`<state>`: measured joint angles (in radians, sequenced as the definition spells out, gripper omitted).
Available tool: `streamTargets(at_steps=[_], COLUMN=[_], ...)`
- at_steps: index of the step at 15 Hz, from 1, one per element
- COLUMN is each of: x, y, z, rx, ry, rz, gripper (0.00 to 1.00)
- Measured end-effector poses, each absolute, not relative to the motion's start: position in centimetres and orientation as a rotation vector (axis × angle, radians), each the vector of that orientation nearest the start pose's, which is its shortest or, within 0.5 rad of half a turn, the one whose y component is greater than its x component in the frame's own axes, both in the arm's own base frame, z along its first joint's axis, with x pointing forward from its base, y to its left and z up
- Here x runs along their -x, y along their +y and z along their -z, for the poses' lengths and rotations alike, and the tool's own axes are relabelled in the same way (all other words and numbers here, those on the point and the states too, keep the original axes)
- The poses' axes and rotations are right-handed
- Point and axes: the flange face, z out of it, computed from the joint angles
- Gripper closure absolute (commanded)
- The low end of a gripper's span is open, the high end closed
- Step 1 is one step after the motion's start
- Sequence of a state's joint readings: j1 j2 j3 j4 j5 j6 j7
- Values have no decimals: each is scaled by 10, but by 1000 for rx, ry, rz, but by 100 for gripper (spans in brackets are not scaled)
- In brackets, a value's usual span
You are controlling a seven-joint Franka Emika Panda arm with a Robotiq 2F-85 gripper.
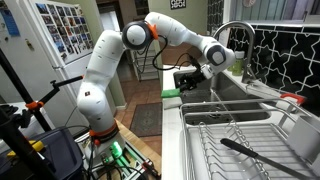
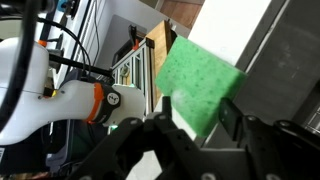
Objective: Put the green sponge on the edge of the sink then put the white sponge in the transparent box
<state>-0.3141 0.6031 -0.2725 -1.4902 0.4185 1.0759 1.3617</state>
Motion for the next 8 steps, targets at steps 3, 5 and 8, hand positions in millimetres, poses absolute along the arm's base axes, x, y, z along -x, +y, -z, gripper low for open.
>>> streamTargets(at_steps=[3, 5, 8], x=[-527, -523, -514], y=[-270, -282, -298], z=[-322, -330, -335], rx=[1556, 1567, 1607], ry=[2420, 2466, 2523], rz=[-1523, -1490, -1484], gripper=[0, 0, 0])
